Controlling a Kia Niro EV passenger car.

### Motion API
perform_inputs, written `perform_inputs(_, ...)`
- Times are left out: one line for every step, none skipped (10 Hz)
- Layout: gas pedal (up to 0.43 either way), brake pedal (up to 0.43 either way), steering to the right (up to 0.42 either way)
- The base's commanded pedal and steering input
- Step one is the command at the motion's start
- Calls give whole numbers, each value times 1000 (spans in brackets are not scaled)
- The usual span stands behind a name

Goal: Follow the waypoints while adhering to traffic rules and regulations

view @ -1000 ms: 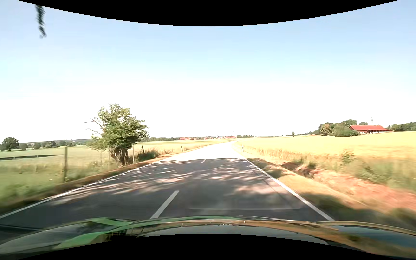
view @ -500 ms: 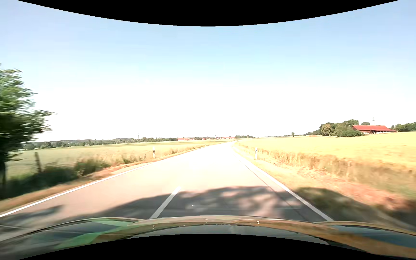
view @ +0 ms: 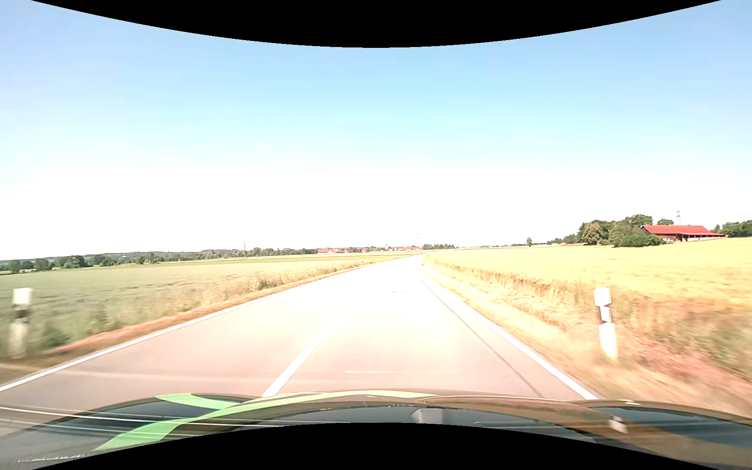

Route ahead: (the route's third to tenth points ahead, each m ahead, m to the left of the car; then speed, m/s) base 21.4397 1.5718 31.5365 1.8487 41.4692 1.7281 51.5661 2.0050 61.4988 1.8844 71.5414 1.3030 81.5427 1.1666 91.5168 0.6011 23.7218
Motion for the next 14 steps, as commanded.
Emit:
perform_inputs(280, 0, 1)
perform_inputs(287, 0, 1)
perform_inputs(287, 0, 1)
perform_inputs(287, 0, 1)
perform_inputs(280, 0, 1)
perform_inputs(248, 0, 1)
perform_inputs(240, 0, 1)
perform_inputs(240, 0, 1)
perform_inputs(240, 0, 0)
perform_inputs(248, 0, 0)
perform_inputs(268, 0, 1)
perform_inputs(280, 0, 0)
perform_inputs(280, 0, 1)
perform_inputs(268, 0, 0)
